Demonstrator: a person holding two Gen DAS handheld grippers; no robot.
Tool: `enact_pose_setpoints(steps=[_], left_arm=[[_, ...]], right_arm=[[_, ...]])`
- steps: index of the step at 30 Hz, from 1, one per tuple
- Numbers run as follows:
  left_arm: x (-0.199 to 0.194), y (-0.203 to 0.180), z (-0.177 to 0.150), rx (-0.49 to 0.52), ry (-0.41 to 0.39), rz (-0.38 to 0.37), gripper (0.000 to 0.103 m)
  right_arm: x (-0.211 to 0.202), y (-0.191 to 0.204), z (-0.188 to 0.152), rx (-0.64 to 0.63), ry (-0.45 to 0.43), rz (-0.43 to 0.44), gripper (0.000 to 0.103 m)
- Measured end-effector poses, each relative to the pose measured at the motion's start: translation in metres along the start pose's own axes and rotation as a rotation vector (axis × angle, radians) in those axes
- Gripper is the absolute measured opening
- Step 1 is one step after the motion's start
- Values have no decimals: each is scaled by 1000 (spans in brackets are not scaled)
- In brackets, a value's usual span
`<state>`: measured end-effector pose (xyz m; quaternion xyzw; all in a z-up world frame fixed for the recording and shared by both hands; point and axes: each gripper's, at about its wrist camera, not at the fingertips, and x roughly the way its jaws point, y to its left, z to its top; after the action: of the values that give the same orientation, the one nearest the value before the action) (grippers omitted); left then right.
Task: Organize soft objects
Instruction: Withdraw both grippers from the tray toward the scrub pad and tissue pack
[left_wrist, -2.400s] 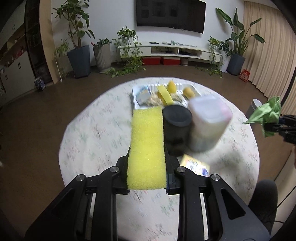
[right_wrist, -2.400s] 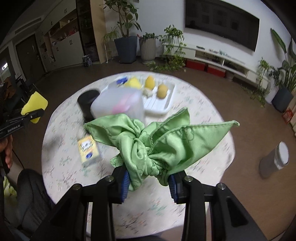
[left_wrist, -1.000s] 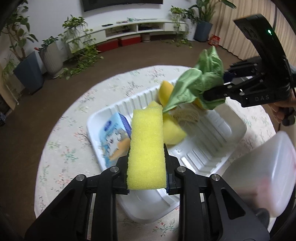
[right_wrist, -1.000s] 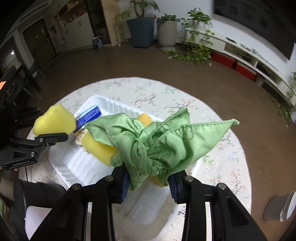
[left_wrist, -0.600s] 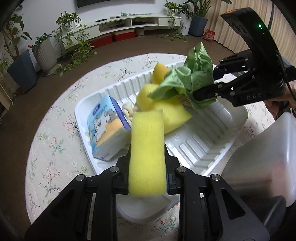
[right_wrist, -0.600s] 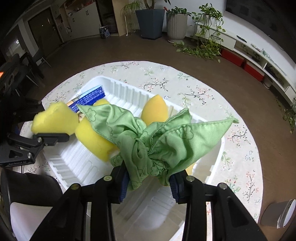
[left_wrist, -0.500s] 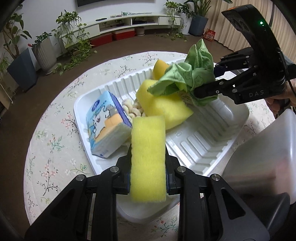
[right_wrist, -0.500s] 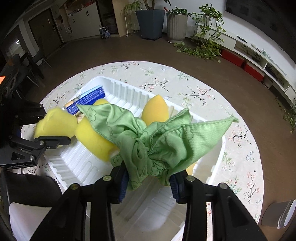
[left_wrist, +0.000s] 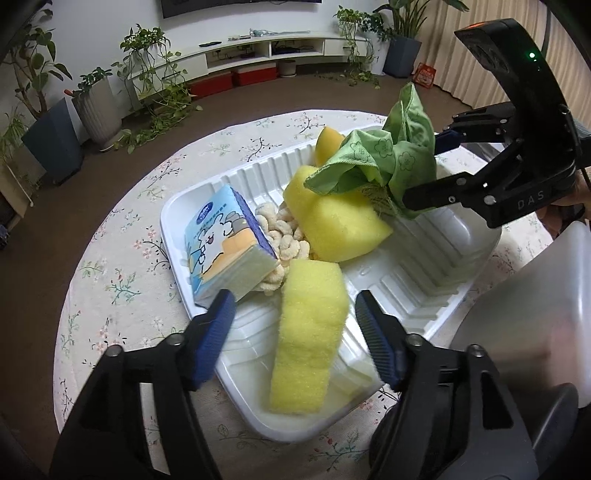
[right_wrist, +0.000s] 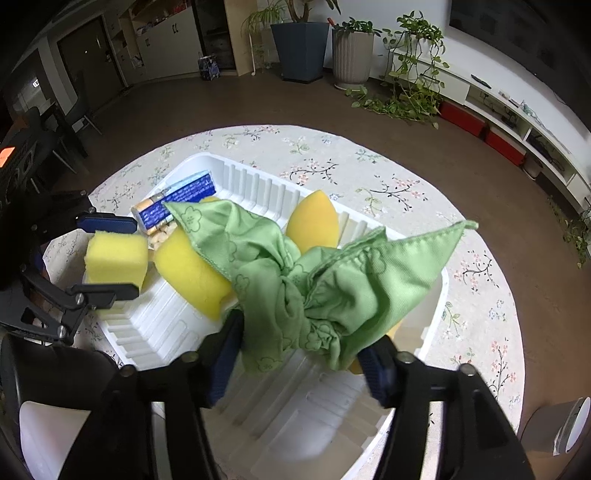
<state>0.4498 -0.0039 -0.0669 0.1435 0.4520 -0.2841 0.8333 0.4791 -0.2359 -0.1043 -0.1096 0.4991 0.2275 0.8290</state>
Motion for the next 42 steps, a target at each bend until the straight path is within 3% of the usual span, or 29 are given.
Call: enact_pose_setpoints(steps=[5,6,15,26,32,42], left_arm=[[-5,3,-2,-7,-18,11,101],[-8,5,-3,-16,-30,14,102],[-28,19,4,-58,-90,64,103],[-50,38,-13,-171,-127,143,103],[-75,38,-39,-231,-158,180,103],[-123,8,-104,-276,-192,220,103]], right_arm=[[-12,-3,-2,17,-40,5,101],[-17,-3,-3,19,-53,12,103],[-43,-14,-4,58,-122,-4,103],[-67,-25,-18,110,-173,-49,103],[-93,-37,-49,184,-220,-52,103],[-138,-30,-135,310,-303,-38,103]])
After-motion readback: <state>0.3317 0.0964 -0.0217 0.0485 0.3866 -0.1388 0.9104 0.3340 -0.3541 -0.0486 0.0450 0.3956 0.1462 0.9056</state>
